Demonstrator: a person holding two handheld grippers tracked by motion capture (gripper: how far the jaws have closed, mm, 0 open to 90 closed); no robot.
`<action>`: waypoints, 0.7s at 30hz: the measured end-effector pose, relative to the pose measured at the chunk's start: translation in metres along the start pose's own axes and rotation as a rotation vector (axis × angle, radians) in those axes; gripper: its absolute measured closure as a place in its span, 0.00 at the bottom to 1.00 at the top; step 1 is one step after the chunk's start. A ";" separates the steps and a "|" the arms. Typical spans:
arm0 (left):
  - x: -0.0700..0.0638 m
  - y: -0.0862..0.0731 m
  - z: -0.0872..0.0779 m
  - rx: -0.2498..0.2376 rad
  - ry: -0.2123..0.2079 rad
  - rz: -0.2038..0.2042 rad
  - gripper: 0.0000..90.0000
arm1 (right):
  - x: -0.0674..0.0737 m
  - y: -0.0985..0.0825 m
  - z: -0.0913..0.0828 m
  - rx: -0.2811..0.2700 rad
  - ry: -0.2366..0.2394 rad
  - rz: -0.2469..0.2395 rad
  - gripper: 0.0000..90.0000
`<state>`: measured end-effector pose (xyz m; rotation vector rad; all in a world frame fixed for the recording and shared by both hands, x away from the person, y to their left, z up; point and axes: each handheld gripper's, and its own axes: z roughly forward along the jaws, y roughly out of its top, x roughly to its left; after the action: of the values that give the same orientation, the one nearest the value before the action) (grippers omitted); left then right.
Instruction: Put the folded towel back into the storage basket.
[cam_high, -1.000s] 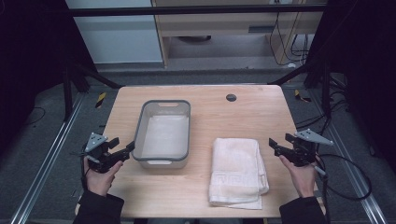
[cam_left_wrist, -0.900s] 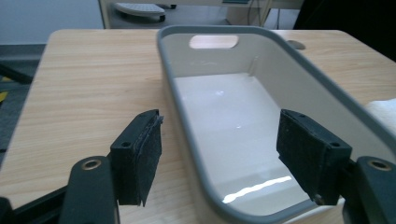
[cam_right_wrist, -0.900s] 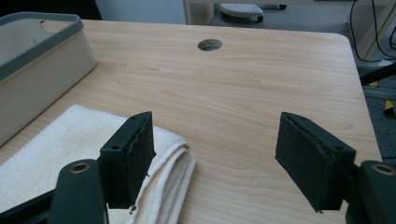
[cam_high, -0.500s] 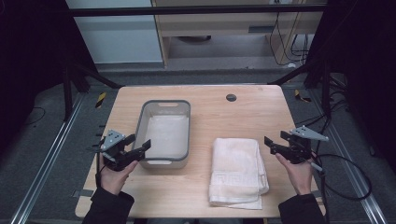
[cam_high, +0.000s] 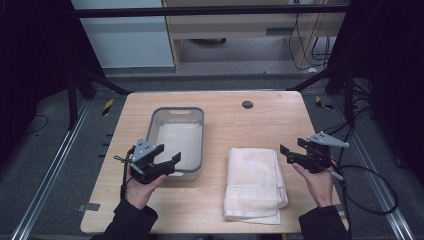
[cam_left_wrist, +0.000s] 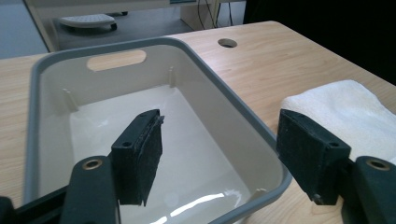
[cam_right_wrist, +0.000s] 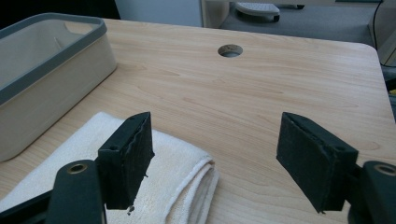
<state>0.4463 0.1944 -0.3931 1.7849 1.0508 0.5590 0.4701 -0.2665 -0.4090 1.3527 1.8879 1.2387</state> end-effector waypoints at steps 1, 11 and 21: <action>-0.002 0.000 0.001 0.002 -0.003 0.003 0.34 | 0.000 0.001 0.000 0.004 0.001 -0.001 0.30; -0.032 -0.004 0.021 0.032 -0.058 0.049 0.34 | 0.003 0.005 0.004 0.013 0.034 0.005 0.28; -0.058 -0.007 0.033 0.062 -0.117 0.073 0.35 | 0.007 0.001 0.014 0.060 0.072 0.002 0.26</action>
<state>0.4369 0.1300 -0.4095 1.8932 0.9343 0.4643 0.4793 -0.2550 -0.4143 1.3572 1.9883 1.2571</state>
